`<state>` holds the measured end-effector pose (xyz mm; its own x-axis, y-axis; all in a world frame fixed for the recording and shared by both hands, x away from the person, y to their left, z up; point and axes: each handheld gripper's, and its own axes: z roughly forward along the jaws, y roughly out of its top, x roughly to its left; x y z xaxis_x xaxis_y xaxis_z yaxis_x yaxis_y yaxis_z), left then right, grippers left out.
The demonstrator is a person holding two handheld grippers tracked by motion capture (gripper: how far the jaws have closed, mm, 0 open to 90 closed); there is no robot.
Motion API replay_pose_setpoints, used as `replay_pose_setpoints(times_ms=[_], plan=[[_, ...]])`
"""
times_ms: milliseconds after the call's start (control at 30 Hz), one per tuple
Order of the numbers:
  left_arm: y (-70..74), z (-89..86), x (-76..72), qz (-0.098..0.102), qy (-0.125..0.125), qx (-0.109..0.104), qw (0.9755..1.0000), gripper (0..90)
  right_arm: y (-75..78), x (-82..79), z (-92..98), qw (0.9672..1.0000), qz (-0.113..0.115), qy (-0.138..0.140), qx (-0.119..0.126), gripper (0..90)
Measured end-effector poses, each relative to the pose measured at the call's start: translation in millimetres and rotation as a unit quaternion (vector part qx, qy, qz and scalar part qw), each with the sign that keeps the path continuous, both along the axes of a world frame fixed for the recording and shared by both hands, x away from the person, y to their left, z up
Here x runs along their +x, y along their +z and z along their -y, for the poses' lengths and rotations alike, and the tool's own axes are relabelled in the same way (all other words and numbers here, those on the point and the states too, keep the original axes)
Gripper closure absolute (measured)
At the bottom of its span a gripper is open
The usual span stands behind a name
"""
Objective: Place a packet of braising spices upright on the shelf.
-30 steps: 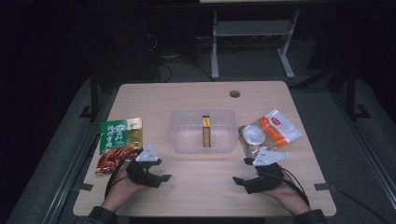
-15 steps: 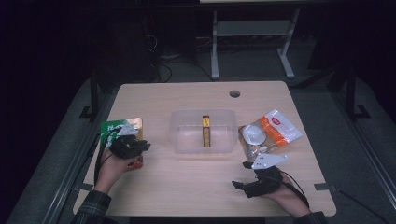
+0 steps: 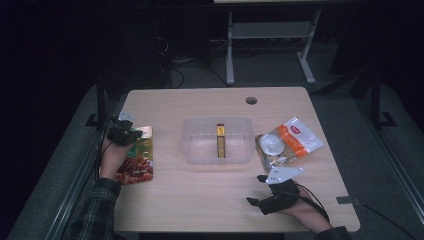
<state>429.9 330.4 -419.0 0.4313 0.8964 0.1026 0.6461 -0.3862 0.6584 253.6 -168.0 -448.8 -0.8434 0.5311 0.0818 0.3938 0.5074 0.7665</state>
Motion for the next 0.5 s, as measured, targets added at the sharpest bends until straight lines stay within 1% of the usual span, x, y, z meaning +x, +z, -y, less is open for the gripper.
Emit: replay_pose_setpoints(times_ms=[33,67,100,133,167,200,267,300,367,400,467,500], plan=[[-1.6,-4.2,4.3,0.005,0.009,-0.003,0.9999,89.7,-0.3,0.1,-0.4,1.0,0.0,-0.001,-0.001,16.6],[-4.7,-9.1,9.1,0.002,0.023,-0.007,0.9997,89.8,-0.3,-0.1,-1.0,1.0,-0.004,-0.003,-0.002,16.4],[-6.9,-11.6,11.8,-0.001,0.032,-0.005,0.9995,89.8,-0.4,-0.1,-1.0,1.0,-0.003,-0.003,-0.002,16.5],[-11.2,-19.7,17.4,0.003,0.047,-0.011,0.9988,89.8,-0.4,0.0,-1.1,1.0,-0.003,-0.002,-0.002,16.5],[-11.2,-19.7,17.4,0.003,0.047,-0.011,0.9988,89.8,-0.4,0.0,-1.1,1.0,-0.003,-0.002,-0.002,16.5],[-12.7,-23.1,19.9,0.007,0.056,-0.011,0.9983,89.8,-0.5,0.1,-1.1,1.0,-0.002,-0.001,-0.003,16.4],[-14.9,-29.0,24.5,0.006,0.067,-0.015,0.9977,89.8,-1.1,0.3,-1.4,1.0,-0.003,0.0,-0.004,16.3],[-17.6,-32.6,28.3,0.01,0.071,-0.012,0.9973,89.8,-1.9,1.0,-1.4,1.0,-0.001,0.001,-0.006,15.7],[-19.7,-34.0,29.7,0.01,0.075,-0.011,0.9971,89.8,-2.0,1.1,-1.6,1.0,-0.003,0.0,-0.006,15.2],[-22.6,-35.3,31.1,0.006,0.078,-0.016,0.9968,89.8,-2.3,1.4,-1.7,1.0,-0.003,0.0,-0.007,15.2],[-31.0,-37.1,34.6,-0.004,0.085,-0.011,0.9963,89.8,-2.8,1.5,-1.9,1.0,-0.004,0.001,-0.007,15.2],[-32.8,-37.2,35.5,-0.005,0.088,-0.008,0.9961,89.8,-2.9,1.5,-2.0,1.0,-0.005,0.002,-0.008,15.1]])
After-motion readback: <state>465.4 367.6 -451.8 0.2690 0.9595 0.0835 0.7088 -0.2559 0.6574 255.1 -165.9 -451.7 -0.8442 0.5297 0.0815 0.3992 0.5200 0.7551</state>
